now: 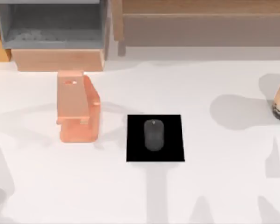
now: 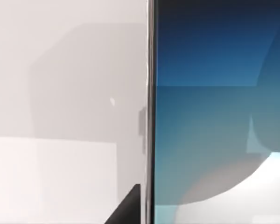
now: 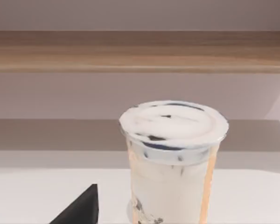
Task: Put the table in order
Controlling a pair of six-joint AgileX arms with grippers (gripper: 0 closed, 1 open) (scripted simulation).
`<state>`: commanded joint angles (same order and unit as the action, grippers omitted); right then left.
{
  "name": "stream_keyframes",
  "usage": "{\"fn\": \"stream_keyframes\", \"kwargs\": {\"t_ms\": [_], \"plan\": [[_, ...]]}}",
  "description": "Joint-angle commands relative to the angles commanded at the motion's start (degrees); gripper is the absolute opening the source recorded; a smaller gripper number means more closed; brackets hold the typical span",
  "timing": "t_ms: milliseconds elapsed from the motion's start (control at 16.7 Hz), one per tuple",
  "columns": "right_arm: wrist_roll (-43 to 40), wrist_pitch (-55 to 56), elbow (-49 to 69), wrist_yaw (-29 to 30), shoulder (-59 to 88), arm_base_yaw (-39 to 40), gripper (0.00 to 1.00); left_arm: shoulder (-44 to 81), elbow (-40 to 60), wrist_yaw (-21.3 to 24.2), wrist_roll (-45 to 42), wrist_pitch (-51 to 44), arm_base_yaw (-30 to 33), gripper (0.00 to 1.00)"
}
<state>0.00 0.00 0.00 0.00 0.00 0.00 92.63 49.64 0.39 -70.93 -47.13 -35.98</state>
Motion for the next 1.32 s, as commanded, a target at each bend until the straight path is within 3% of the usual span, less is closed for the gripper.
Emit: {"fn": "stream_keyframes", "kwargs": {"t_ms": [360, 540, 720, 1080, 1320], "plan": [[0.0, 0.0, 0.0, 0.0, 0.0, 0.0, 1.0, -0.39, 0.21, -0.46, 0.54, -0.08, 0.34, 0.0], [0.0, 0.0, 0.0, 0.0, 0.0, 0.0, 1.0, -2.15, -0.65, -4.55, 5.81, 1.61, 4.2, 0.0], [0.0, 0.0, 0.0, 0.0, 0.0, 0.0, 1.0, -6.76, -2.77, -10.73, 16.04, 6.02, 12.29, 0.0], [0.0, 0.0, 0.0, 0.0, 0.0, 0.0, 1.0, -17.57, -6.65, -20.62, 45.36, 17.76, 34.13, 0.0], [0.0, 0.0, 0.0, 0.0, 0.0, 0.0, 1.0, -21.09, -8.07, -28.3, 59.01, 24.7, 44.85, 0.0]]}}
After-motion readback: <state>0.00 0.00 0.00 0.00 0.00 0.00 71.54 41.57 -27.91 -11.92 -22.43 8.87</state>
